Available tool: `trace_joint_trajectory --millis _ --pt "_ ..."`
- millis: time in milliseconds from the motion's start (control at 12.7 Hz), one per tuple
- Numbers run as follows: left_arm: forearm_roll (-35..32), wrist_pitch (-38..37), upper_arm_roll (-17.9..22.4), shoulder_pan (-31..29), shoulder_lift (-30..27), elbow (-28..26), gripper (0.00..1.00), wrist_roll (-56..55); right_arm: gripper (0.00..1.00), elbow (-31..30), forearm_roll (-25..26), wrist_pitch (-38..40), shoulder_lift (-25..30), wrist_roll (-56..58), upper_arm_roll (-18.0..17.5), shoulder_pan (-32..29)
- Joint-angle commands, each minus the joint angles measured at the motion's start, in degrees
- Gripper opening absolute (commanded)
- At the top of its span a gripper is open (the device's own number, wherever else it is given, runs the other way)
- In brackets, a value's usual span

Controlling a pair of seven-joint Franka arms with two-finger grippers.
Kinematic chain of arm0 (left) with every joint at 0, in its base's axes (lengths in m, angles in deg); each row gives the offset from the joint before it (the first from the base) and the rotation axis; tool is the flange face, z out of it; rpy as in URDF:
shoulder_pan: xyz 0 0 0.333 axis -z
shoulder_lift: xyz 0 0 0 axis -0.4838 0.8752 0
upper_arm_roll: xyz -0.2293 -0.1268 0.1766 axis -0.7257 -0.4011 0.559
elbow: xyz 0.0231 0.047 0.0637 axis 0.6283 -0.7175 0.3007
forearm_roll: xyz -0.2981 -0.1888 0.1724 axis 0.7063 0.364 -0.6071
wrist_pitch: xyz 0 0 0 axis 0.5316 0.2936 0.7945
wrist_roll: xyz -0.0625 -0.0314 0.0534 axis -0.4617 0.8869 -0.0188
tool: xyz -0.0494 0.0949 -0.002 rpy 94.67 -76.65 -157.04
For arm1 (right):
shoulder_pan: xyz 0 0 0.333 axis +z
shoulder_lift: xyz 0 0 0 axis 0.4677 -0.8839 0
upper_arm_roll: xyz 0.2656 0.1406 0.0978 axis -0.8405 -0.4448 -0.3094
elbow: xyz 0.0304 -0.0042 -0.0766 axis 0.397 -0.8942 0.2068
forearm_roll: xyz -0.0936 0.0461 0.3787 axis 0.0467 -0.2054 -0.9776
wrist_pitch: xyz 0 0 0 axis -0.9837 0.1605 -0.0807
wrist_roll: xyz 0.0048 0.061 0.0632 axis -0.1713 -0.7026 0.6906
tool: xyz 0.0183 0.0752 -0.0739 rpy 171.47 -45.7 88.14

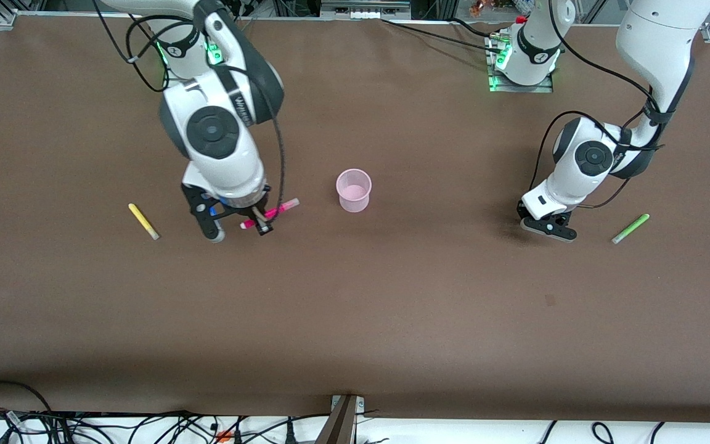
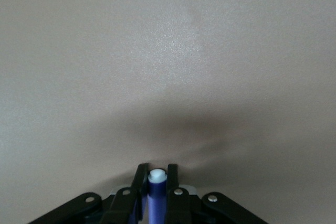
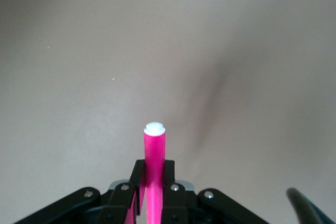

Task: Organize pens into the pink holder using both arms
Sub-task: 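Carry the pink pen with the right gripper over the pink cup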

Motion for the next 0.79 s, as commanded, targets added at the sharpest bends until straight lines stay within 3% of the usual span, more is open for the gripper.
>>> trace_joint_trajectory --millis 0,474,711 --pt "-1.6 -1.2 -0.2 -0.5 -0.8 0.2 0.0 0.1 0.0 7.1 7.5 2.0 -4.0 -7.6 0.9 5.8" --pt "-1.6 -7.9 -0.4 -0.1 -1.9 3.0 0.0 0.9 0.0 11.7 9.9 5.1 -8.0 -18.8 1.1 13.8" --pt "-1.2 -12.5 -1.3 -0.3 -1.9 5.8 0.0 2.3 0.0 11.9 19.0 11.4 -10.3 -18.9 1.1 18.8"
